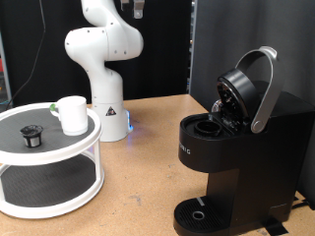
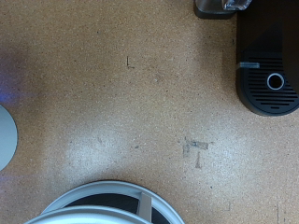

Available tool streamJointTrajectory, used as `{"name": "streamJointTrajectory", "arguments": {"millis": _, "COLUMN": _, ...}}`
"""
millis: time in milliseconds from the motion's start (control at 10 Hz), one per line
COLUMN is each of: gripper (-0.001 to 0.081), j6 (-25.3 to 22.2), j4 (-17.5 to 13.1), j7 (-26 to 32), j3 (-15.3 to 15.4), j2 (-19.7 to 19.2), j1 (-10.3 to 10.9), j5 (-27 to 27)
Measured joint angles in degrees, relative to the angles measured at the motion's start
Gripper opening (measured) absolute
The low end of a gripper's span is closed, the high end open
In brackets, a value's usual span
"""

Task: Make a cup of coffee with the keurig machine

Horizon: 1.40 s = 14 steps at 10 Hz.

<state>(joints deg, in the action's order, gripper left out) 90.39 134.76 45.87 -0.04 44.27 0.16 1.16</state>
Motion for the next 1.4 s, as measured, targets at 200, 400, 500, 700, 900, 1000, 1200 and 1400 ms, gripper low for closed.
{"name": "streamJointTrajectory", "arguments": {"millis": 200, "gripper": 0.0801, "j6": 0.00, "j4": 0.04, "j7": 1.93, "j3": -1.01, "j2": 0.00, "j1": -0.01, "j5": 0.00}}
{"name": "streamJointTrajectory", "arguments": {"millis": 400, "gripper": 0.0801, "j6": -0.09, "j4": 0.05, "j7": 7.09, "j3": -4.98, "j2": 0.00, "j1": -0.27, "j5": -0.62}}
{"name": "streamJointTrajectory", "arguments": {"millis": 500, "gripper": 0.0801, "j6": -0.76, "j4": -0.01, "j7": 9.66, "j3": -7.00, "j2": 0.00, "j1": -0.51, "j5": -1.90}}
{"name": "streamJointTrajectory", "arguments": {"millis": 700, "gripper": 0.0801, "j6": -1.07, "j4": -0.33, "j7": 12.07, "j3": -9.65, "j2": 0.03, "j1": -1.20, "j5": -2.88}}
{"name": "streamJointTrajectory", "arguments": {"millis": 900, "gripper": 0.0801, "j6": -0.97, "j4": 0.00, "j7": 12.07, "j3": -9.72, "j2": -0.08, "j1": -1.19, "j5": -2.88}}
{"name": "streamJointTrajectory", "arguments": {"millis": 1000, "gripper": 0.0801, "j6": -0.49, "j4": 0.33, "j7": 12.15, "j3": -10.24, "j2": -0.31, "j1": -1.25, "j5": -2.98}}
{"name": "streamJointTrajectory", "arguments": {"millis": 1200, "gripper": 0.0801, "j6": 1.69, "j4": 1.48, "j7": 14.25, "j3": -12.71, "j2": -1.07, "j1": -1.88, "j5": -5.23}}
{"name": "streamJointTrajectory", "arguments": {"millis": 1400, "gripper": 0.0801, "j6": 3.05, "j4": 2.14, "j7": 17.27, "j3": -15.77, "j2": -2.15, "j1": -2.91, "j5": -8.68}}
